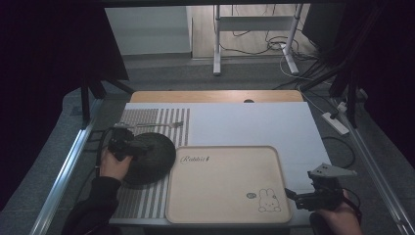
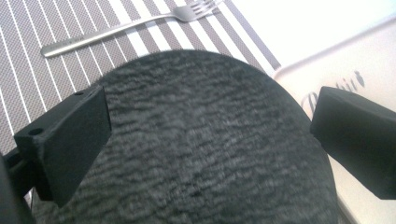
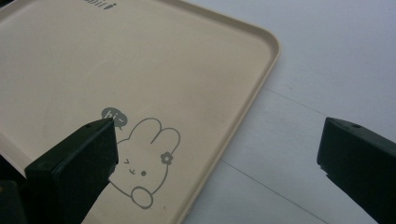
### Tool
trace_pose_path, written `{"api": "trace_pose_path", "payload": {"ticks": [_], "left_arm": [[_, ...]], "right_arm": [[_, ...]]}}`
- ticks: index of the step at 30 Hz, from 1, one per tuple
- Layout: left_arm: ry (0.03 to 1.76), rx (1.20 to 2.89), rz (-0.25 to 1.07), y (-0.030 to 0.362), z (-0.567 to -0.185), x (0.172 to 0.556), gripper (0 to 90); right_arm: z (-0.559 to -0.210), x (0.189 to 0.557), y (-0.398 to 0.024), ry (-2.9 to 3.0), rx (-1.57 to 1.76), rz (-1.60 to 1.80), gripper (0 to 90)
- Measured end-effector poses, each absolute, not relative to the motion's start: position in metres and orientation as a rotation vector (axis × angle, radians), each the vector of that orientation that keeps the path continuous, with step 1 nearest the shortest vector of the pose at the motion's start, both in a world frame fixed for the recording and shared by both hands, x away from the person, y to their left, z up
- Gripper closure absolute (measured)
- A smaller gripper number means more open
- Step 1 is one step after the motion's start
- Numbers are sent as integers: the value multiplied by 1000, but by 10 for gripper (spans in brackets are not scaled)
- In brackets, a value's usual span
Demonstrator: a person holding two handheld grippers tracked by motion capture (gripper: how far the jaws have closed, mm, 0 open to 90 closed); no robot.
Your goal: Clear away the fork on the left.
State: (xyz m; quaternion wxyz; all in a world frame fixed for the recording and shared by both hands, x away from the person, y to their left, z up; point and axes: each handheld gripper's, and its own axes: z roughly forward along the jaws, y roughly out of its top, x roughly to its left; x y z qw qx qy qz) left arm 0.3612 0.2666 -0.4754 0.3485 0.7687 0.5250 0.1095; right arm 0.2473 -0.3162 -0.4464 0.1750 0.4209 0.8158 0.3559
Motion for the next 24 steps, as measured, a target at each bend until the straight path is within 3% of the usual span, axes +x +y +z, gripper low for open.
{"api": "trace_pose_path", "payload": {"ticks": [24], "left_arm": [[1462,2015,269,280,-488,437,1]], "right_arm": [[-447,248,-317,2316,1202,1011,0]]}}
